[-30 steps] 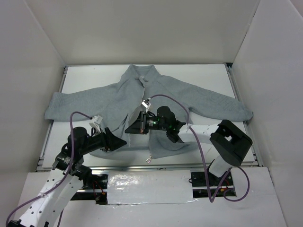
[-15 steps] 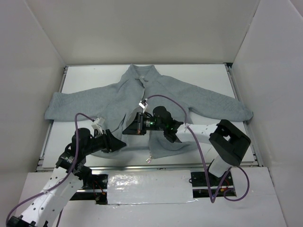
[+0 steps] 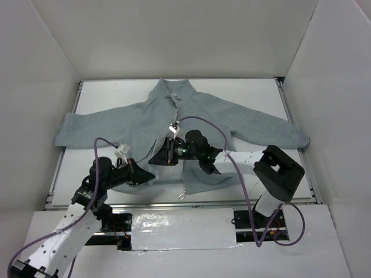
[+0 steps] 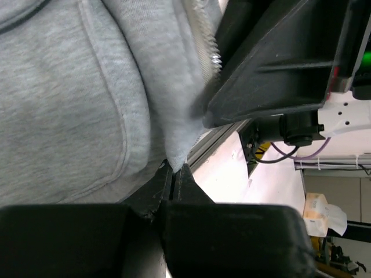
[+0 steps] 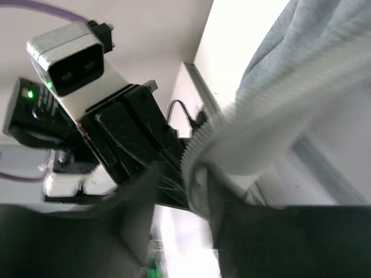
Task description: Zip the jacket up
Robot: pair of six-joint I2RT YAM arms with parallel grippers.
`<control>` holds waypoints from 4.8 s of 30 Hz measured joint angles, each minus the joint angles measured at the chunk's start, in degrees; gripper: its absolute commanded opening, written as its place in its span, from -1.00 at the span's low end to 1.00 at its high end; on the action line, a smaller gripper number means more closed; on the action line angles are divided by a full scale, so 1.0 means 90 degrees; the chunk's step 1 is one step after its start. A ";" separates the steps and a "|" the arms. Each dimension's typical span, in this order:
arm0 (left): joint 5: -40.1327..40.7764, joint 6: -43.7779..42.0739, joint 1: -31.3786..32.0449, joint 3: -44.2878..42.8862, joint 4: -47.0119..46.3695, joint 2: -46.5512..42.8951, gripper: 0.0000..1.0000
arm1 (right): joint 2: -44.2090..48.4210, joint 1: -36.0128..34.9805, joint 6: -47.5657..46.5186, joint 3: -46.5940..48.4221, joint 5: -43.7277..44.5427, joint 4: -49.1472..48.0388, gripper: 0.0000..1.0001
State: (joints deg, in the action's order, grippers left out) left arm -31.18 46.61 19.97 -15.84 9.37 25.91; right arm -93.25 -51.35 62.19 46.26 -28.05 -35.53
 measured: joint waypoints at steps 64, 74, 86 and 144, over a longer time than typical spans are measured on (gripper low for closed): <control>0.0753 -0.0500 0.0007 -0.0942 0.1103 0.0321 -1.00 | -0.0206 -0.1897 -0.1321 0.0981 0.5129 0.7849 0.04; 0.0736 -0.0500 0.0007 -0.0930 0.1100 0.0301 -1.00 | -0.0316 -0.1906 -0.1290 0.1037 0.5032 0.7740 -0.36; 0.0719 -0.0498 0.0007 -0.0918 0.1100 0.0221 -1.00 | -0.0282 -0.1945 -0.1146 0.0967 0.4906 0.7453 -1.00; 0.0039 0.1020 0.0879 0.0333 -0.4335 0.1032 -1.00 | 0.4291 -0.1953 -0.2664 -0.3393 0.4857 -0.0697 -1.00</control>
State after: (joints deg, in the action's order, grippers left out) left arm -30.83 55.79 27.88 -12.84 -29.65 35.20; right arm -54.63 -68.93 38.22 15.73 15.66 -41.80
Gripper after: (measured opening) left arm 0.052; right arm 0.011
